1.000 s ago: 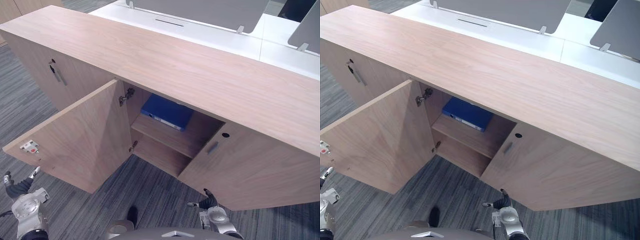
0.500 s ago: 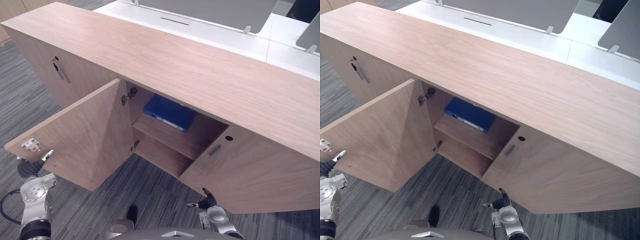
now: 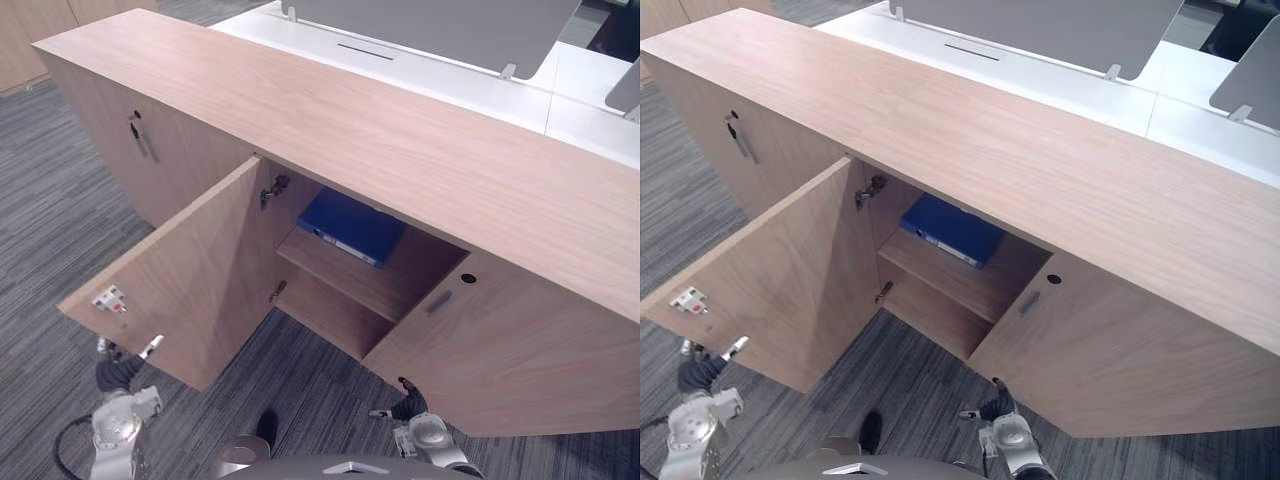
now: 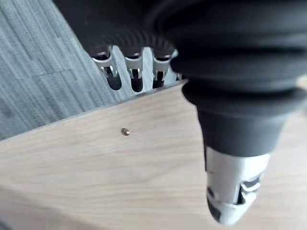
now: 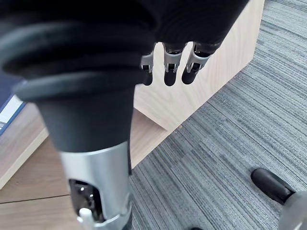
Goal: Walk over to the cabinet, pick up the folder, carry it to the office cabinet, place the folder inside the office cabinet, then close the office cabinet door
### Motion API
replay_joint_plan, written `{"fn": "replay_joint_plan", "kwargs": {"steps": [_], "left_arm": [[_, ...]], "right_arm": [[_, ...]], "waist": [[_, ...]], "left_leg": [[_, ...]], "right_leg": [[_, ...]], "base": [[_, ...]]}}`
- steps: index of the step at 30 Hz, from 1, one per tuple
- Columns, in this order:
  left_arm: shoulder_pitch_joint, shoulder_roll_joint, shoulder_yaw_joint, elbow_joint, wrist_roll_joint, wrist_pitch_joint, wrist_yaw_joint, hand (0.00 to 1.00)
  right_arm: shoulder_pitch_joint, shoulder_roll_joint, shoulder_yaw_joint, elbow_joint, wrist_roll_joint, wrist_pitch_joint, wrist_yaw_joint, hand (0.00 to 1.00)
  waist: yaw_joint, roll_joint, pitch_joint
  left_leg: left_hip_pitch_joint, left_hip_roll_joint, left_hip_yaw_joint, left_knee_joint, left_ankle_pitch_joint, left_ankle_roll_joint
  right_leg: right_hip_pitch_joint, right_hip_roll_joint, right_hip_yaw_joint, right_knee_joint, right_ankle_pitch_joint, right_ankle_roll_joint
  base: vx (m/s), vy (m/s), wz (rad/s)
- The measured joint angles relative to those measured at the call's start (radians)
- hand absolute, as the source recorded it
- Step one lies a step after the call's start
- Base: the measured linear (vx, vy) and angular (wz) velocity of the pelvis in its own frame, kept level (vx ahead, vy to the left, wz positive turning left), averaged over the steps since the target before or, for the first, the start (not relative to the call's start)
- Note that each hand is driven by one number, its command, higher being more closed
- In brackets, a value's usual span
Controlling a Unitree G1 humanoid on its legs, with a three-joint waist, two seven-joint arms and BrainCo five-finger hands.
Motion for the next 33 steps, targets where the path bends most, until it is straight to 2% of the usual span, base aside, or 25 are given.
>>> {"fn": "replay_joint_plan", "kwargs": {"steps": [7,10,13,19,24,26,33], "left_arm": [[0.047,-0.033,-0.197,0.008,0.003,0.018,-0.144,0.0],[0.067,-0.068,-0.28,0.023,0.005,0.026,-0.189,0.0],[0.065,-0.091,-0.337,0.061,0.024,0.037,-0.221,0.0],[-0.016,-0.094,-0.408,0.142,0.074,0.056,-0.243,0.0],[-0.105,-0.114,-0.424,0.214,0.082,0.066,-0.238,0.0],[-0.163,-0.115,-0.425,0.259,0.087,0.077,-0.216,0.0],[-0.25,-0.104,-0.418,0.335,0.102,0.088,-0.155,0.0]], "right_arm": [[0.007,0.024,0.004,-0.002,0.0,0.0,0.005,0.0],[0.02,0.023,0.009,-0.002,-0.001,0.001,0.005,0.0],[0.022,0.025,0.035,-0.002,-0.002,0.003,0.005,0.0],[0.035,0.034,0.046,-0.003,-0.02,0.004,0.004,0.0],[0.039,0.035,0.045,-0.003,-0.021,0.004,0.003,0.0],[0.037,0.037,0.042,-0.002,-0.02,0.004,0.0,0.0],[0.033,0.042,0.003,0.005,-0.018,0.006,-0.01,0.0]], "waist": [[-0.011,0.009,0.0],[-0.02,0.031,-0.001],[-0.051,0.052,-0.008],[-0.08,0.057,-0.019],[-0.106,0.064,-0.036],[-0.123,0.065,-0.037],[-0.147,0.068,-0.047]], "left_leg": [[-0.003,0.007,0.03,0.0,0.003,-0.005],[-0.004,0.016,0.07,0.0,0.001,-0.003],[0.003,0.032,0.131,0.0,-0.001,-0.005],[0.039,0.064,0.235,0.0,-0.021,-0.015],[0.056,0.085,0.313,0.0,-0.04,-0.027],[0.067,0.095,0.347,0.0,-0.051,-0.035],[0.066,0.106,0.396,0.001,-0.065,-0.039]], "right_leg": [[-0.03,-0.001,0.054,0.014,-0.003,0.002],[-0.055,0.007,0.112,0.014,0.002,0.007],[-0.075,0.02,0.183,0.011,0.017,0.007],[-0.09,0.044,0.284,-0.007,0.046,-0.002],[-0.107,0.065,0.363,-0.026,0.069,-0.007],[-0.108,0.075,0.396,-0.038,0.076,-0.01],[-0.123,0.089,0.441,-0.057,0.098,-0.015]], "base": [[-0.07,0.014,-0.14],[-0.05,0.018,-0.38],[-0.04,0.01,-0.57],[-0.01,-0.019,-0.56],[0.02,-0.016,-0.53],[0.05,-0.023,-0.48],[0.06,-0.01,-0.25]]}}
